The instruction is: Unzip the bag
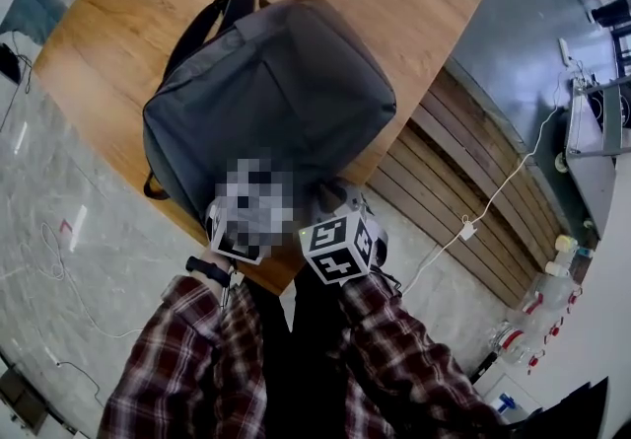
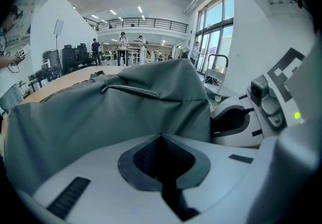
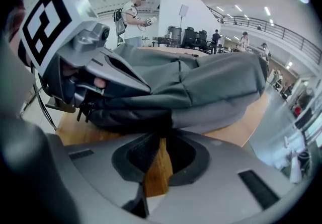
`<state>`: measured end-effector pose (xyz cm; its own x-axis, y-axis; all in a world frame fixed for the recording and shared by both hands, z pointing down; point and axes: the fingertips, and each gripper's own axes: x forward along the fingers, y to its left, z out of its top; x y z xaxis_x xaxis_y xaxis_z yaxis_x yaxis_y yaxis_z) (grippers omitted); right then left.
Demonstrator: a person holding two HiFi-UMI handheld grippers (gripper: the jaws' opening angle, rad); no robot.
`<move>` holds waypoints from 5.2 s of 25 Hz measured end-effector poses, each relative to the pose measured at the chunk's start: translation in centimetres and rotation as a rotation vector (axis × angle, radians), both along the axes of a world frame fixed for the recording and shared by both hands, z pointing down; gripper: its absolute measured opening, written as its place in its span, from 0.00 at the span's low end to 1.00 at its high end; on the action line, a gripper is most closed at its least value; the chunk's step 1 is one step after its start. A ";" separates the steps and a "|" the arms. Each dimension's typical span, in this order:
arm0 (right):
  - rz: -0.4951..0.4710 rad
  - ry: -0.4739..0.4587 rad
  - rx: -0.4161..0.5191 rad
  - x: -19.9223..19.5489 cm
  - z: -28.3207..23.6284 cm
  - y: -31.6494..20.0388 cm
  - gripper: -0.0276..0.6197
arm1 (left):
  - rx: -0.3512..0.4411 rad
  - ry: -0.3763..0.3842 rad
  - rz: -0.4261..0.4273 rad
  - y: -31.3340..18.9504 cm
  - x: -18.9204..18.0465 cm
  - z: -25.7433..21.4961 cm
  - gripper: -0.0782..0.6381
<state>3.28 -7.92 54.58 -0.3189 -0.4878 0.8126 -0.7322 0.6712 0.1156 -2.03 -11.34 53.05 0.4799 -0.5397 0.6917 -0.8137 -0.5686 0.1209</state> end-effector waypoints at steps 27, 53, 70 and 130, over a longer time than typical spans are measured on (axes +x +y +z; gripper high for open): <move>0.072 -0.358 -0.342 -4.5 0.3 6.0 0.09 | -0.136 0.126 -0.057 -1.8 0.2 0.6 0.12; 0.033 -0.057 -0.048 7.7 1.0 -2.9 0.09 | 0.151 -0.263 0.488 -6.6 1.9 -1.3 0.12; -0.102 0.010 0.014 5.3 0.1 -9.3 0.07 | -0.264 -0.024 -0.182 -0.5 -1.6 1.3 0.12; -0.052 -0.041 0.012 4.4 -0.8 -14.4 0.06 | -0.168 -0.142 0.152 0.0 1.2 0.7 0.12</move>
<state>7.68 -22.35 53.81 -0.3764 -0.4794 0.7928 -0.7008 0.7070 0.0947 -0.85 -11.36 53.78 0.4386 -0.3409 0.8315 -0.7363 -0.6669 0.1149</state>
